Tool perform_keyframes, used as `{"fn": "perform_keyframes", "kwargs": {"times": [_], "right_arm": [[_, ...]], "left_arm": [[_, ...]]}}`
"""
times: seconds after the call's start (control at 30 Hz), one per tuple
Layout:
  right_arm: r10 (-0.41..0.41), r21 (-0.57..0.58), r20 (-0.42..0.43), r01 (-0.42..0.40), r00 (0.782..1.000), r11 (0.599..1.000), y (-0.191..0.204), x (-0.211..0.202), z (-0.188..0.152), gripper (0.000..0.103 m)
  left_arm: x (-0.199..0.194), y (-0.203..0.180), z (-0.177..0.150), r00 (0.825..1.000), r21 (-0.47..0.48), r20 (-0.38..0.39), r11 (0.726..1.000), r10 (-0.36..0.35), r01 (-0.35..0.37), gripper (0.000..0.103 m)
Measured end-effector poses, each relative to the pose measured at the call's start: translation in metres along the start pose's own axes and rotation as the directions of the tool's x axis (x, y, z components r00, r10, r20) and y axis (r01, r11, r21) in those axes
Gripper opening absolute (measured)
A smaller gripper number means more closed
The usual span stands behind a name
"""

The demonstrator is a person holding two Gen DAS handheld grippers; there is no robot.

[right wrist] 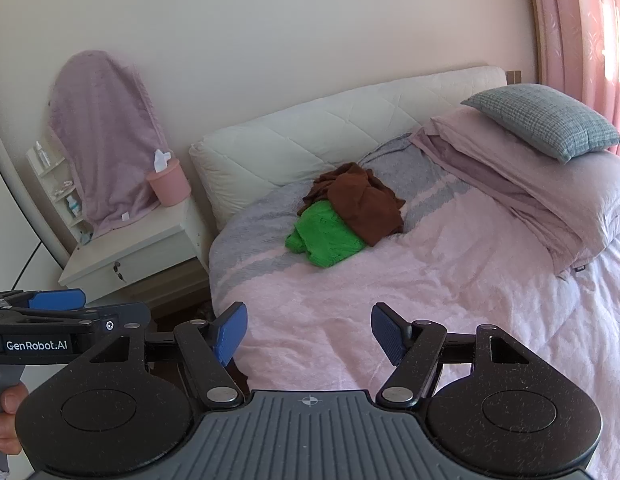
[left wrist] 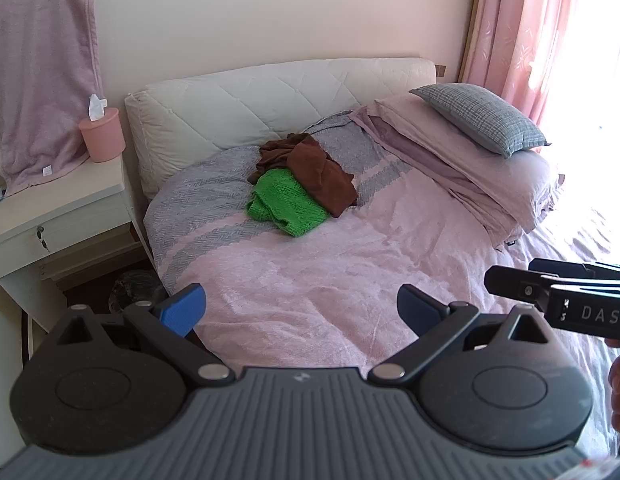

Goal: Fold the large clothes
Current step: 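Move both grippers toward the brown shirt lying on the green cloth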

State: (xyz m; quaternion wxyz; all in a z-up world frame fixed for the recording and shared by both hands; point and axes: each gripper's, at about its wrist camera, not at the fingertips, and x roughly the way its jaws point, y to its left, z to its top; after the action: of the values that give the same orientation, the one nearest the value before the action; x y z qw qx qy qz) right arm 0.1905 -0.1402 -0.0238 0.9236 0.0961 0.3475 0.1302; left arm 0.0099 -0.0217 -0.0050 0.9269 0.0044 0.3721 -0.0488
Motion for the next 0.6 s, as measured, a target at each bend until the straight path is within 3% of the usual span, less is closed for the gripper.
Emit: {"fn": "perform_keyframes", "kwargs": {"times": [0.6], "right_arm": [[-0.014, 0.025, -0.021, 0.015, 1.0, 1.0, -0.008, 0.011, 0.008, 0.066]], "left_arm": [[0.022, 0.0, 0.01, 0.999, 0.032, -0.031, 0.999, -0.017, 0.018, 0.101]]}}
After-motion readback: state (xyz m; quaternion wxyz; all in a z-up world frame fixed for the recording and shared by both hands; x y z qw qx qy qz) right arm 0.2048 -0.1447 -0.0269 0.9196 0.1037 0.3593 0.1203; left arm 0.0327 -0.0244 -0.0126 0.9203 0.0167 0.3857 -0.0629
